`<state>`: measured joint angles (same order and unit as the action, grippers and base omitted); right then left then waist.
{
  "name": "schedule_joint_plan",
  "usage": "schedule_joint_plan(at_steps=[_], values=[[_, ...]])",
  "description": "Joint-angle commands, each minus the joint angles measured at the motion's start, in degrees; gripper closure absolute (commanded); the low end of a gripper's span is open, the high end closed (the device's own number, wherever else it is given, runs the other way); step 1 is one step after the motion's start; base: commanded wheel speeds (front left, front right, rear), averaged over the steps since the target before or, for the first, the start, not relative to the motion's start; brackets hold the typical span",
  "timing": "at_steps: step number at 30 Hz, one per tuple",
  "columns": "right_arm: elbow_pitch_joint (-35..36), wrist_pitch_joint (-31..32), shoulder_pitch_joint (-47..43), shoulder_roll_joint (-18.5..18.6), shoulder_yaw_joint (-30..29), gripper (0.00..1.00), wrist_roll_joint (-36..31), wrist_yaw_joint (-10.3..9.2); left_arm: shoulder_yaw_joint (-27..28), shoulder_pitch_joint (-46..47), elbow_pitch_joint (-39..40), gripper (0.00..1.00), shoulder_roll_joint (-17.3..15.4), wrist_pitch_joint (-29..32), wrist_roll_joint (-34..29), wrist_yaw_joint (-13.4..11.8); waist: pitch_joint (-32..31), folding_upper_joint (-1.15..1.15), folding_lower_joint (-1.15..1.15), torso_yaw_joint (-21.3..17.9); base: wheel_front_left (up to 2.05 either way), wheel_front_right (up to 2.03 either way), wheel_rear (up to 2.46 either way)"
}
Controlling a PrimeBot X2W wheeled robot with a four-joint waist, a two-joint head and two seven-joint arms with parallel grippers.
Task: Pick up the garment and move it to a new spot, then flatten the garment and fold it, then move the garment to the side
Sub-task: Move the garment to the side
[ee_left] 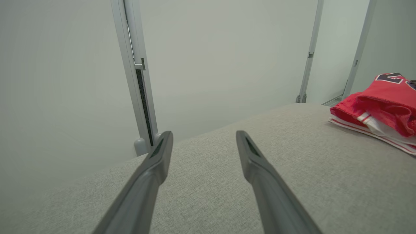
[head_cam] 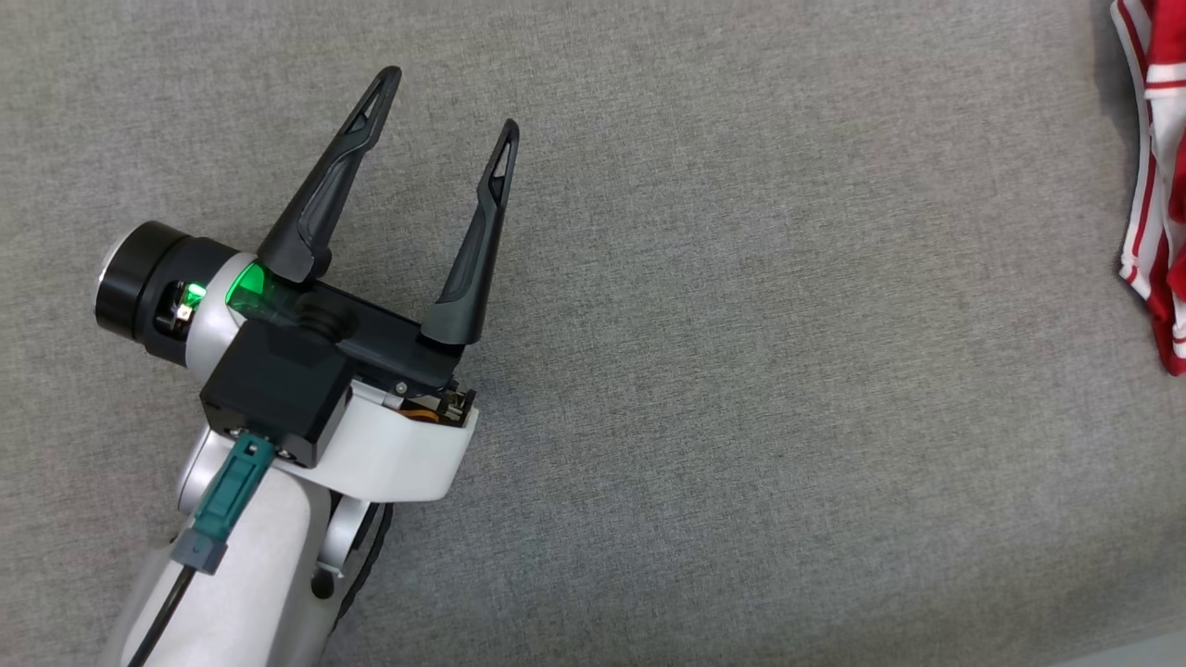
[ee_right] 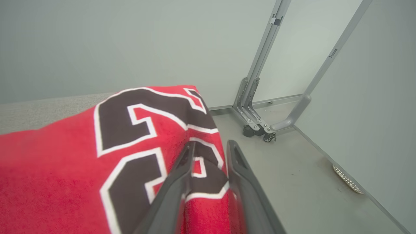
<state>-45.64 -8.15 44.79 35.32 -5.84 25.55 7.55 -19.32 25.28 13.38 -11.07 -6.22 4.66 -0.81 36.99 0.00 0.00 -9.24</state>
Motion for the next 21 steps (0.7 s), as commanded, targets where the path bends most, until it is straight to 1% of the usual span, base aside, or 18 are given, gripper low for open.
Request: schedule_joint_plan(at_steps=[1, 4, 7, 8, 10, 12, 16, 18, 21], values=[[-1.3, -1.5, 1.3, -0.1, -0.6, 0.0, -0.4, -0.11, 0.0, 1.2, 0.1, 0.0, -0.3, 0.0, -0.5, 0.2, 0.9, 0.0, 0.0, 0.2, 0.0, 0.0, 0.0], [-4.6, -4.0, 2.4, -1.6, -1.0, 0.0, -2.0, -0.11, -0.2, 1.5, -0.2, 0.0, -0.5, 0.1, -0.5, 0.2, 1.1, 0.0, 0.0, -0.4, 0.0, 0.0, 0.0], [-6.0, -5.8, 2.1, -3.9, -1.3, 0.0, -1.7, -0.11, -0.4, 1.2, -0.9, 0.0, -0.6, -0.1, 0.1, 0.4, 0.0, 0.0, 0.0, -1.3, 0.0, 0.0, 0.0], [-5.9, -6.5, 0.7, -5.9, -1.6, 0.0, -0.9, -0.11, -0.4, 0.6, -1.7, 0.0, -0.5, -0.2, 0.5, 0.3, -1.2, 0.0, 0.0, -1.9, 0.0, 0.0, 0.0], [-4.8, -6.9, -1.2, -7.5, -1.5, 0.0, -0.5, -0.11, -0.5, -0.4, -2.7, 0.0, -0.3, -0.3, 1.1, 0.1, -3.0, 0.0, 0.0, -2.4, 0.0, 0.0, 0.0], [-2.0, -7.1, -3.2, -8.9, -1.3, 0.0, -0.5, -0.11, -0.4, -1.1, -3.5, 0.0, 0.1, -0.6, 1.9, -0.2, -4.7, 0.0, 0.0, -2.9, 0.0, 0.0, 0.0], [6.8, -7.0, -10.0, -12.5, -2.4, 0.0, -1.7, -0.11, 0.4, -3.2, -5.2, 0.0, 0.4, -1.5, 3.3, -1.0, -8.3, 0.0, 0.0, -3.3, 0.0, 0.0, 0.0], [12.1, -7.0, -13.7, -14.2, -3.2, 0.0, -2.4, -0.11, 0.5, -4.2, -6.0, 0.0, 1.0, -2.0, 4.0, -1.4, -10.1, 0.0, 0.0, -2.8, 0.0, 0.0, 0.0], [19.6, -7.0, -19.6, -17.4, -2.8, 0.0, -4.2, -0.09, 0.7, -5.8, -7.2, 0.0, 1.5, -2.6, 5.0, -2.0, -12.4, 0.0, 0.0, -1.7, 0.0, 0.0, 0.0]])
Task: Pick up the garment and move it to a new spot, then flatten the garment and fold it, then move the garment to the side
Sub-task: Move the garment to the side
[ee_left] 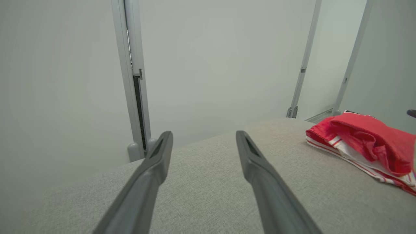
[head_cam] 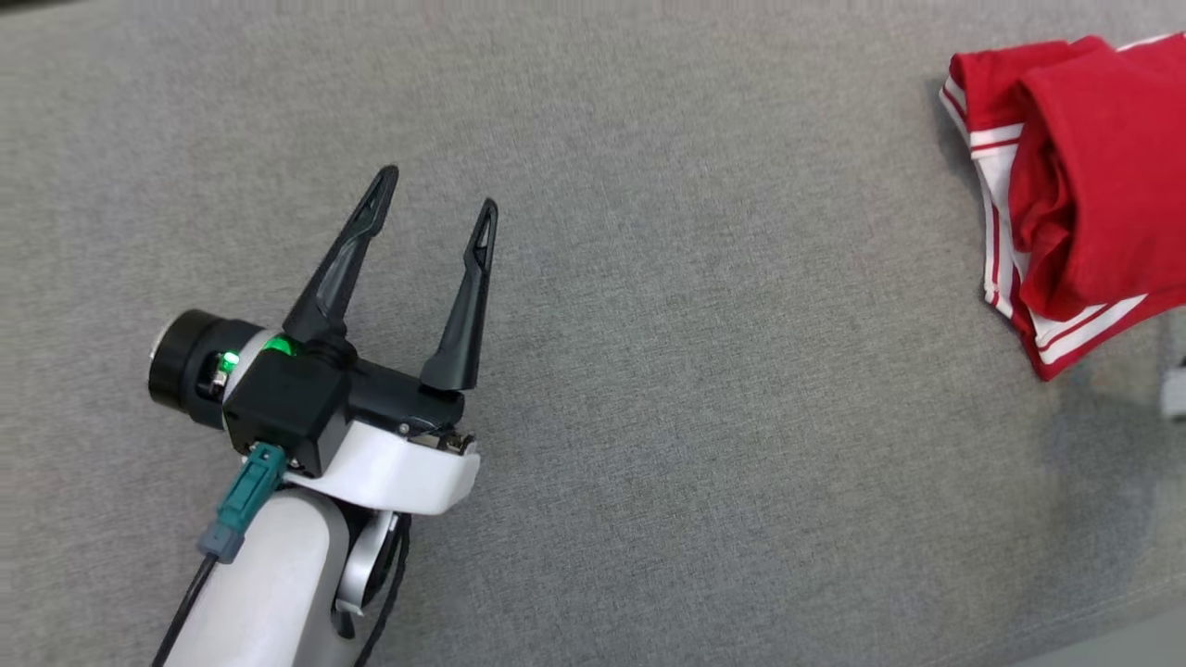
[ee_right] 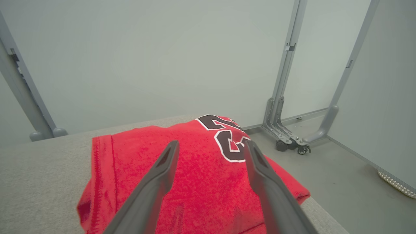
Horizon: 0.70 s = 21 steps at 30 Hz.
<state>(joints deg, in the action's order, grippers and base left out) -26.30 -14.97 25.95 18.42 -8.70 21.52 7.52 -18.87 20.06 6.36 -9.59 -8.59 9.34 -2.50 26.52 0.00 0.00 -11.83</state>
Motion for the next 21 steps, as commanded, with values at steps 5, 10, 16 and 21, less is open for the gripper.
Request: schedule_joint_plan(at_steps=[5, 10, 16, 21], values=[[9.6, -0.1, -9.8, -5.2, 2.7, 0.0, -3.0, -0.05, 1.1, -3.6, -1.6, 0.0, 0.8, -1.8, 2.6, -1.2, -5.6, 0.0, 0.0, 3.9, 0.0, 0.0, 0.0], [17.8, 2.7, -16.6, -8.4, 5.5, 0.0, -5.9, -0.04, 2.6, -7.1, -3.3, 0.0, 1.4, -3.2, 4.0, -2.9, -9.2, 0.0, 0.0, 7.3, 0.0, 0.0, 0.0], [24.9, 7.0, -21.7, -9.9, 6.5, 0.0, -8.7, -0.03, 4.6, -11.4, -4.9, 0.0, 1.5, -4.3, 5.7, -4.4, -13.0, 0.0, 0.0, 11.0, 0.0, 0.0, 0.0], [29.8, 10.9, -25.6, -10.4, 6.5, 0.0, -10.3, -0.04, 6.0, -15.0, -6.3, 0.0, 1.2, -5.2, 7.4, -4.4, -16.5, 0.0, 0.0, 14.4, 0.0, 0.0, 0.0]])
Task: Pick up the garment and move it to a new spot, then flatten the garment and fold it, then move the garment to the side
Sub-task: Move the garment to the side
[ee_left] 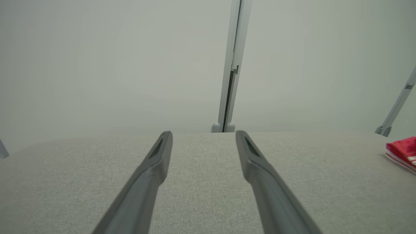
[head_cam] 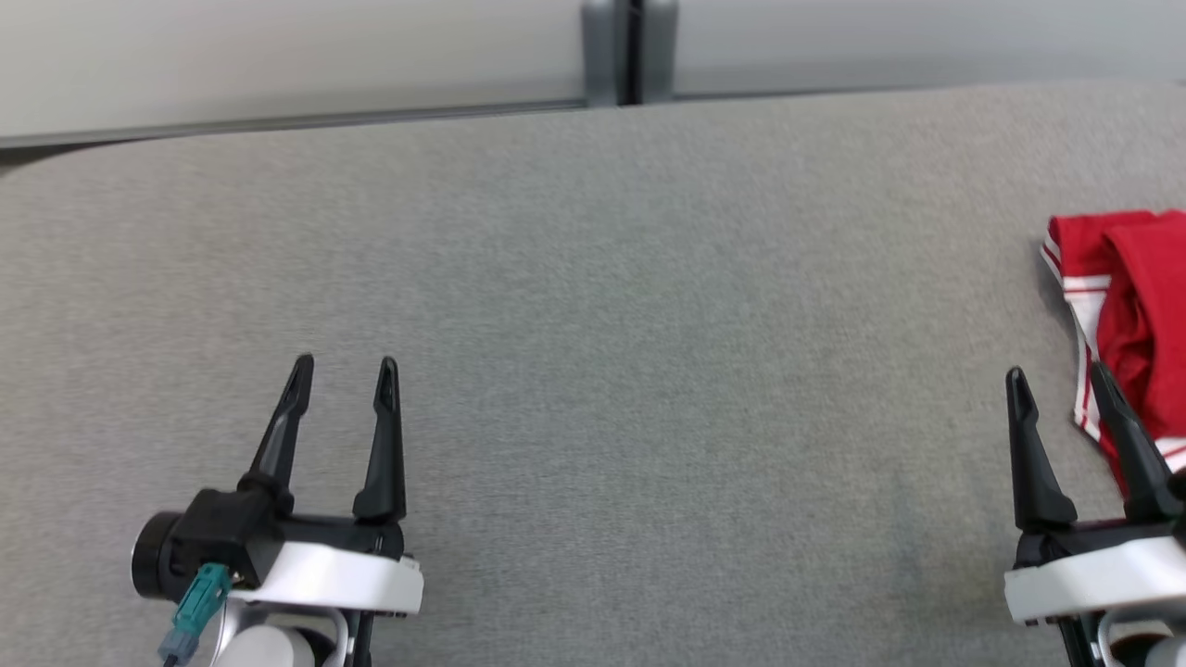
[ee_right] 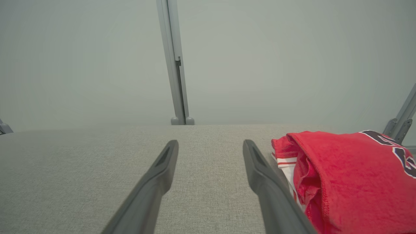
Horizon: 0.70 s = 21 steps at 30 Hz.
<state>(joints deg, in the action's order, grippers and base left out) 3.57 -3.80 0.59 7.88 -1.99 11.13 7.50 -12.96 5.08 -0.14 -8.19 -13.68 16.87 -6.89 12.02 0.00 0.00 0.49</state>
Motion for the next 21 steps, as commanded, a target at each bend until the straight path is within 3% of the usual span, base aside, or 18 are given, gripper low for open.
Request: schedule_joint_plan(at_steps=[1, 13, 21], values=[[0.5, 0.3, -0.8, -0.1, -0.3, 0.0, 0.1, -0.02, 0.3, -0.6, -0.1, 0.0, -0.2, -0.3, 0.4, 0.3, -2.7, 0.0, 0.0, 2.5, 0.0, 0.0, 0.0], [2.7, 4.4, -9.3, -0.5, -0.4, 0.0, -0.6, -0.02, -0.2, -7.7, -4.9, 0.0, -2.0, -0.6, 1.3, 1.3, -12.0, 0.0, 0.0, 3.5, 0.0, 0.0, 0.0], [3.6, 5.2, -11.5, -0.6, -0.4, 0.0, -0.6, -0.02, -0.4, -9.2, -6.9, 0.0, -2.5, -0.7, 1.8, 1.6, -13.8, 0.0, 0.0, 2.8, 0.0, 0.0, 0.0]])
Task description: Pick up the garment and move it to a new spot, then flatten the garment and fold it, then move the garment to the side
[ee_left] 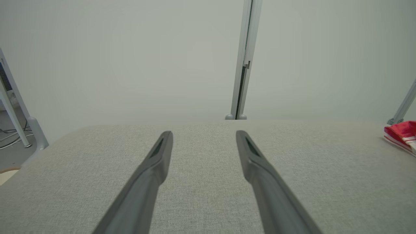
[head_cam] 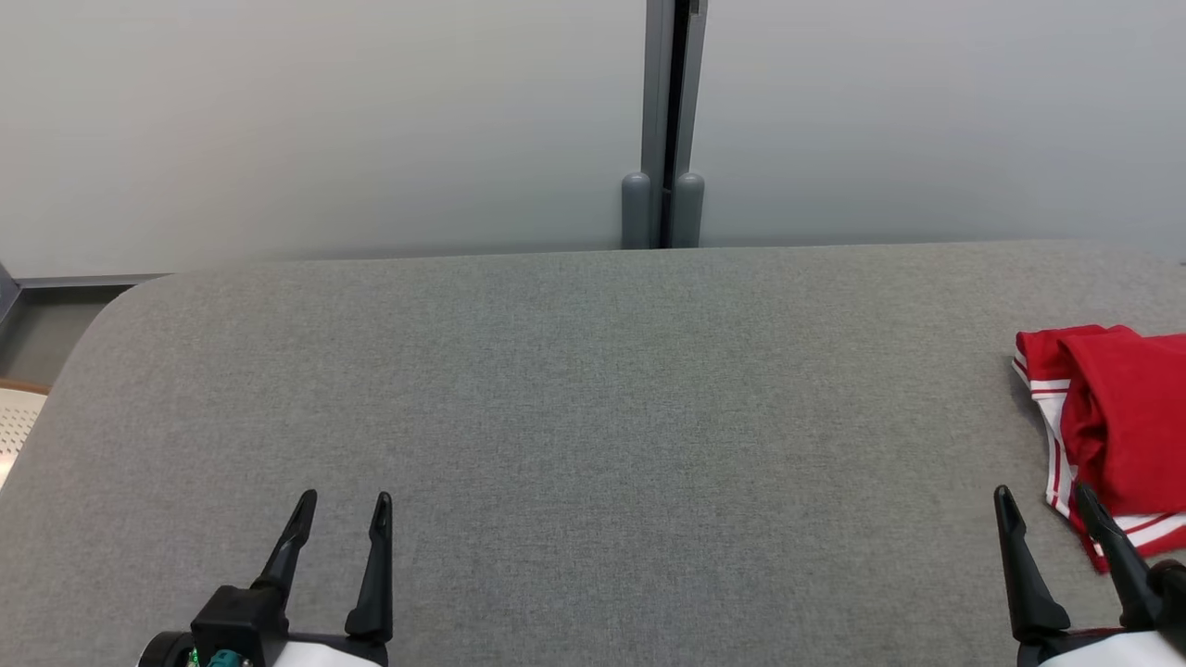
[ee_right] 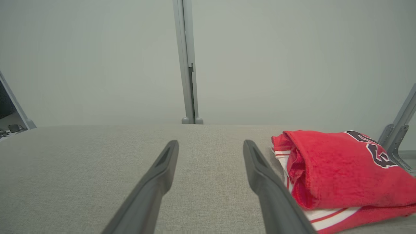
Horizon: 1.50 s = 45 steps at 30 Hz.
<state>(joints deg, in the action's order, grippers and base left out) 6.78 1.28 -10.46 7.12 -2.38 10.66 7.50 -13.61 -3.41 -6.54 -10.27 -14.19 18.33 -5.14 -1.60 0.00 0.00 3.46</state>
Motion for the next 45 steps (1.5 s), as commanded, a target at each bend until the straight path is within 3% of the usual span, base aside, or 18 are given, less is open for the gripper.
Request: schedule_joint_plan(at_steps=[1, 38, 39, 45], values=[[0.4, 0.2, -0.6, 0.2, 0.0, 0.0, -0.2, -0.02, 0.3, -0.8, -0.7, 0.0, -0.5, -0.3, 0.4, -0.1, -0.4, 0.0, 0.0, -0.3, 0.0, 0.0, 0.0], [-0.8, -0.5, -0.5, -0.2, 0.2, 0.0, 0.5, -0.02, 0.2, 0.4, -3.6, 0.0, -0.6, -0.9, 0.0, -1.0, -1.4, 0.0, 0.0, 0.1, 0.0, 0.0, 0.0], [-0.8, -0.5, -0.5, -0.1, 0.2, 1.0, 0.6, -0.02, 0.1, 0.5, -3.7, 1.0, -0.6, -0.8, 0.0, -0.9, -1.4, 0.0, 0.0, 0.1, 0.0, 0.0, 0.0], [-2.8, -0.1, -0.5, -0.8, 0.2, 1.0, 3.8, -0.01, 0.5, -0.8, -4.9, 1.0, 0.7, 0.4, 3.0, -0.4, -1.4, 0.0, 0.0, 0.0, 0.0, 0.0, 0.0]])
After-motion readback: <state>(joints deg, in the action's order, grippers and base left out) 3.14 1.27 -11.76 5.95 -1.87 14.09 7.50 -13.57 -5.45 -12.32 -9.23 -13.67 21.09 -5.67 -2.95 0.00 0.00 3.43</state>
